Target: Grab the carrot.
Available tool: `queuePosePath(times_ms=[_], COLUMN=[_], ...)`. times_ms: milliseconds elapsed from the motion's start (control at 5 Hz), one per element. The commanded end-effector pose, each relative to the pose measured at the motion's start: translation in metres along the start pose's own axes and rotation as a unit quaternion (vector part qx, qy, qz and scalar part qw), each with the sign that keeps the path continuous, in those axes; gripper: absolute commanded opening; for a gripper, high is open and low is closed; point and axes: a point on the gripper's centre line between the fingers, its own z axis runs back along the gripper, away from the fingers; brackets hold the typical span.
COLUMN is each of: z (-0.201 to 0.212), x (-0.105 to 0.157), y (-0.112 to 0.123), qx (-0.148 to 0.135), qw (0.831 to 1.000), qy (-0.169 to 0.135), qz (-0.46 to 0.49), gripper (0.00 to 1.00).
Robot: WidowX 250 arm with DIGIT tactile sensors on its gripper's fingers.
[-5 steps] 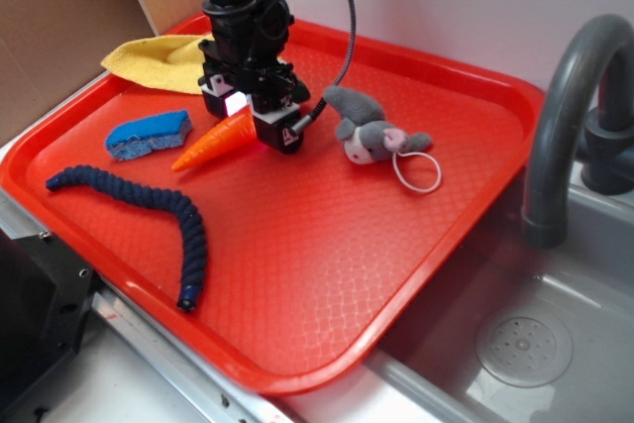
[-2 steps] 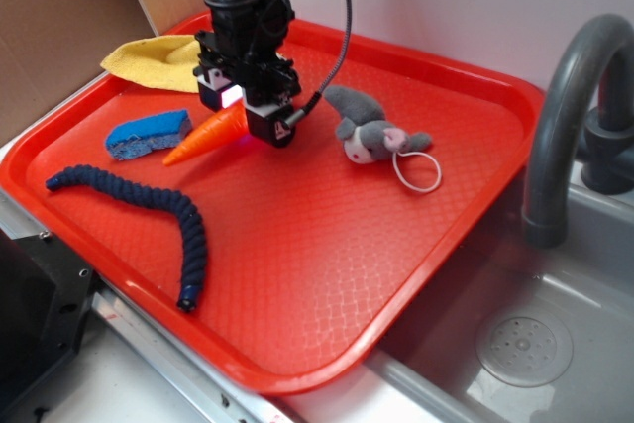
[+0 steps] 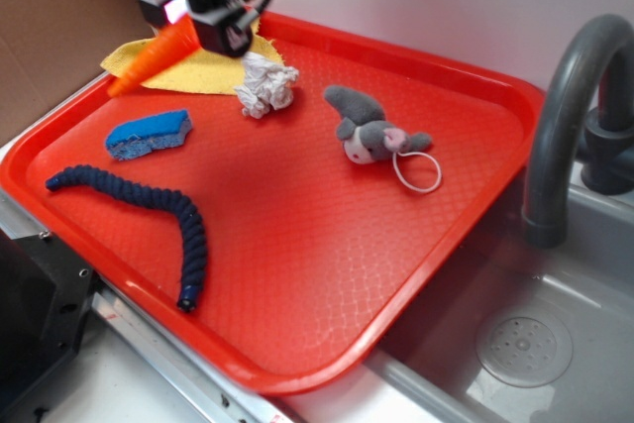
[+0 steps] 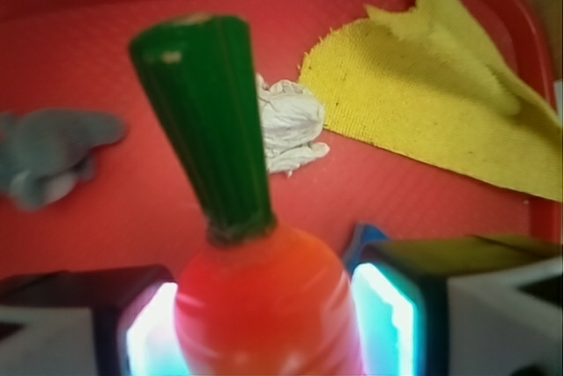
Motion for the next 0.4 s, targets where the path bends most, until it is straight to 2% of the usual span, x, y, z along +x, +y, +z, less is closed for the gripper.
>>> queuePosePath(times_ms=[0, 200], z=[0.0575, 0.0516], x=[-0.0246, -0.0241], y=[0.0130, 0.0121], qx=[-0.025, -0.031], qw=[0.998, 0.998], qy=[-0.059, -0.051], qz=[-0.006, -0.023], gripper=[0.00, 0.00])
